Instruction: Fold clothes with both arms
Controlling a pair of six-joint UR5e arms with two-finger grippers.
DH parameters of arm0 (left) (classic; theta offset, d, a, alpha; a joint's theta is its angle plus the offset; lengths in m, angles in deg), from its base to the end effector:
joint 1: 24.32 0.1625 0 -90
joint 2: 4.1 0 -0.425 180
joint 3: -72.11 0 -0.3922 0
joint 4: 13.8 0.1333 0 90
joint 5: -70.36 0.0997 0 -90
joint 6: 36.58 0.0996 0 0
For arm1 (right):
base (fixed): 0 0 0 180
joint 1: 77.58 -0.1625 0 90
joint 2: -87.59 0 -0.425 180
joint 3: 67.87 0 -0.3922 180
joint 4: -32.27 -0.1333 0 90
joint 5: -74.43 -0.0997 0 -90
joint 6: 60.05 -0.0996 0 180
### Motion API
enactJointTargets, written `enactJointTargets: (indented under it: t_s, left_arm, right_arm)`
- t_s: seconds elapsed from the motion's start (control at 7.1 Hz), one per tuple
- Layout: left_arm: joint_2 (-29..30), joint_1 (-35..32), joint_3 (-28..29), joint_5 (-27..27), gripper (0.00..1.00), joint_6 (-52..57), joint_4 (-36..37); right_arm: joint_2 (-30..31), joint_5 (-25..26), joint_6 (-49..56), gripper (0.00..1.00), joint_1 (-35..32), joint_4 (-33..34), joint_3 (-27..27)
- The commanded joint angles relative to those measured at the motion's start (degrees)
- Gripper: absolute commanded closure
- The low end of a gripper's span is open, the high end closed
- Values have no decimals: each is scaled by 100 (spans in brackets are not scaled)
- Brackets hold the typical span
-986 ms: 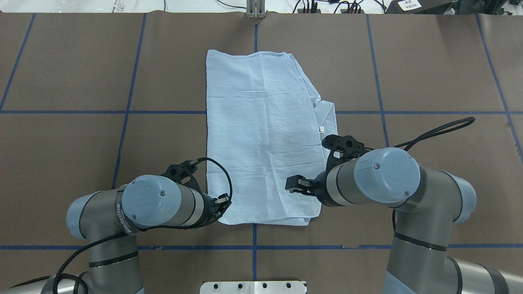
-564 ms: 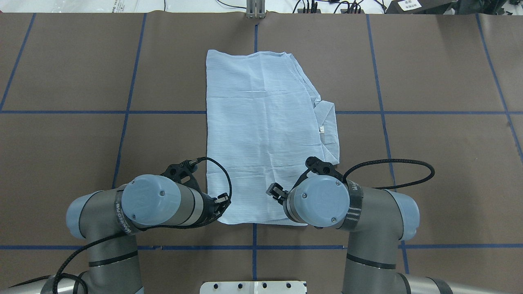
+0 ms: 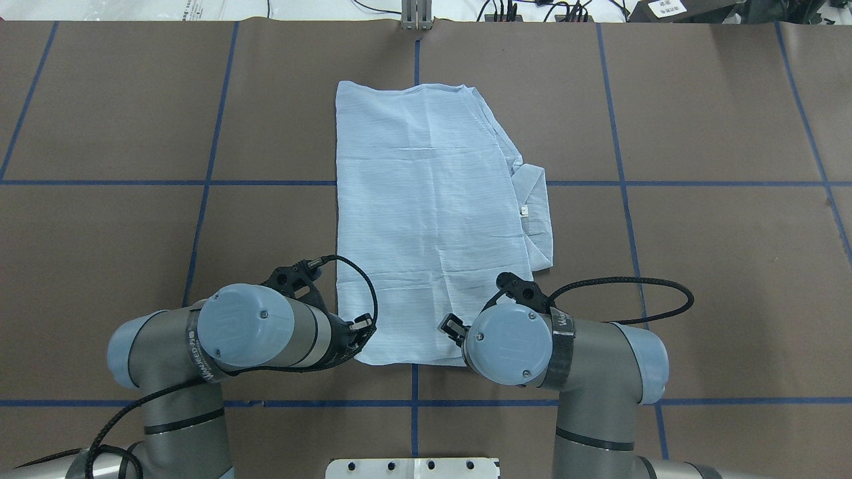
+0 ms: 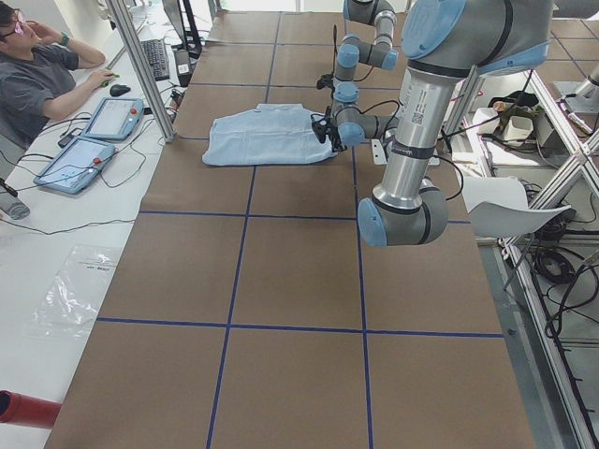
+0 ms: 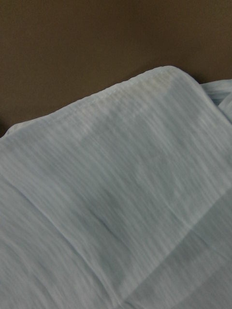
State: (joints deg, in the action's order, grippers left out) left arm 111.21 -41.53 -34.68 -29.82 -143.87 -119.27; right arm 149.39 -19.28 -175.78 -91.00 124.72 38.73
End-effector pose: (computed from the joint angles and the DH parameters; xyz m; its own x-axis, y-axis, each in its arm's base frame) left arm 0.5474 -0.2907 0.2522 0.4449 -0.4440 -0.7777 0.2942 0.8927 -0.3414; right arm -0.5734 -0.2672 0.2670 0.5655 0.5803 0.5861 -0.4825 0.8091 -0.3355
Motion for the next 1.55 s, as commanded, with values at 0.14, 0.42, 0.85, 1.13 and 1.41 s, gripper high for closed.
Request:
enactJointTargets:
  t_s: [0.14,0.42,0.85,1.13,1.41]
  left_arm:
    - [0,-28,0,7,100,-3,0]
    - [0,-28,0,-2,100,-3,0]
    - [0,-28,0,7,100,-3,0]
    - [0,-28,0,7,100,-3,-9]
    - [0,-37,0,7,100,-3,0]
  right_arm:
    - [-18,177,6,0,121,1,-78]
    - [-54,186,23,0,121,-26,-192]
    - [-54,195,32,7,121,-43,-263]
    - [-62,186,67,54,121,-52,-254]
    - [-89,195,94,90,129,-52,-237]
